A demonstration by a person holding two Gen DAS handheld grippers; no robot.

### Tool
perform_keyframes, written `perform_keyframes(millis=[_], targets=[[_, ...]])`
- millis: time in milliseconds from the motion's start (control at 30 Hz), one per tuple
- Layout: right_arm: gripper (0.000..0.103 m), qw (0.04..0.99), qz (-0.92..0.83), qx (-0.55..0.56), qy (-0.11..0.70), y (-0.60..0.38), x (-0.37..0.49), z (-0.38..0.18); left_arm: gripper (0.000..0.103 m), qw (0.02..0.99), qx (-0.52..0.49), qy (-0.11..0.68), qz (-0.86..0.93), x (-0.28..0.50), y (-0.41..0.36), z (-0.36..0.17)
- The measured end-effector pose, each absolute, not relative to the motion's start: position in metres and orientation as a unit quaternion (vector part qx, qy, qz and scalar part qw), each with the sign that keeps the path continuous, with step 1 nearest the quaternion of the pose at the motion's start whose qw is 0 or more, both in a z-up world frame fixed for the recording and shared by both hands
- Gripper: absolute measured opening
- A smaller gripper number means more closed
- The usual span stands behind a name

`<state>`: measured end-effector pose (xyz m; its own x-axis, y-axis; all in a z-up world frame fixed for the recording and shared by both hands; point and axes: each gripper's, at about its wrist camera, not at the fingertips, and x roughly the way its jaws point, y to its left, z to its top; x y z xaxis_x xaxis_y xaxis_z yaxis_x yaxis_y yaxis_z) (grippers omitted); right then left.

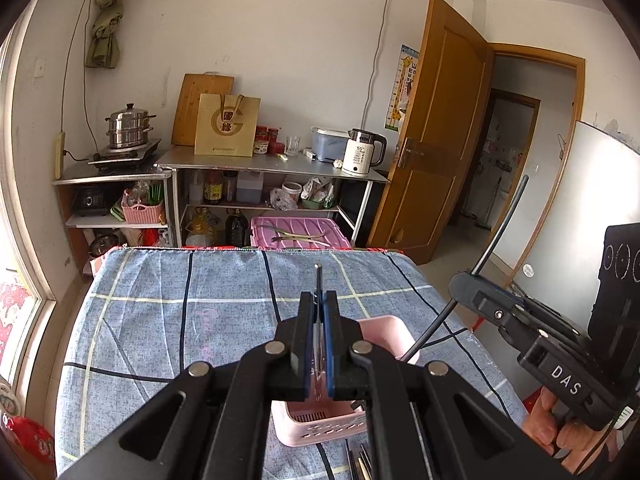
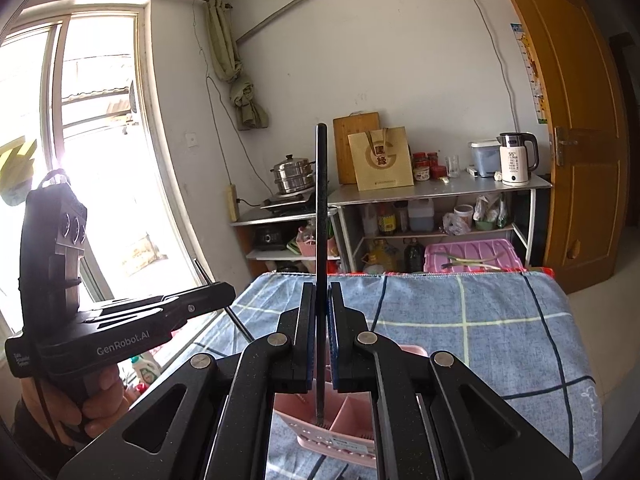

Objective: Organize utensils
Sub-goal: 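Lift both held chopsticks and carry them over the pink basket, then open the right tool over the basket while the left tool releases its chopstick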

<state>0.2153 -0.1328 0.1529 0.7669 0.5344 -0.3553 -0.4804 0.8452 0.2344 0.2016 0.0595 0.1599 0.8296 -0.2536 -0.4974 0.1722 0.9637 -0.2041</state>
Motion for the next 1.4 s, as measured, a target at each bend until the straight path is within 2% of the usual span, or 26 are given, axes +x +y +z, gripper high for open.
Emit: perform_keyframes(millis=[367,433,500,533,833,967,1200,1400], targets=[[0.006,0.921,0.266,0.065,0.277,-0.129,0.239,0.11,0.007,0.942,-0.09,0.305,-0.105,0.218,0.066,0.116],[0.006,0.923,0.263,0.062,0.276,-0.131,0.237,0.111,0.016,0.944,-0.087,0.303,-0.1,0.217,0.067,0.116],[0.014,0.924,0.261,0.061,0.273,-0.131,0.234,0.113,0.035,0.946,-0.086,0.296,-0.098,0.212,0.067,0.117],[0.015,0.924,0.263,0.061,0.271,-0.133,0.233,0.115,0.036,0.947,-0.086,0.293,-0.097,0.211,0.068,0.119],[0.019,0.933,0.261,0.058,0.242,-0.148,0.206,0.129,0.041,0.959,-0.089,0.253,-0.087,0.18,0.073,0.136],[0.026,0.934,0.26,0.059,0.239,-0.154,0.197,0.133,0.042,0.963,-0.091,0.239,-0.083,0.166,0.075,0.142],[0.027,0.94,0.256,0.064,0.216,-0.173,0.169,0.142,0.042,0.967,-0.08,0.224,-0.092,0.134,0.069,0.144],[0.027,0.946,0.243,0.067,0.206,-0.193,0.134,0.134,0.042,0.963,-0.074,0.232,-0.117,0.101,0.055,0.125]])
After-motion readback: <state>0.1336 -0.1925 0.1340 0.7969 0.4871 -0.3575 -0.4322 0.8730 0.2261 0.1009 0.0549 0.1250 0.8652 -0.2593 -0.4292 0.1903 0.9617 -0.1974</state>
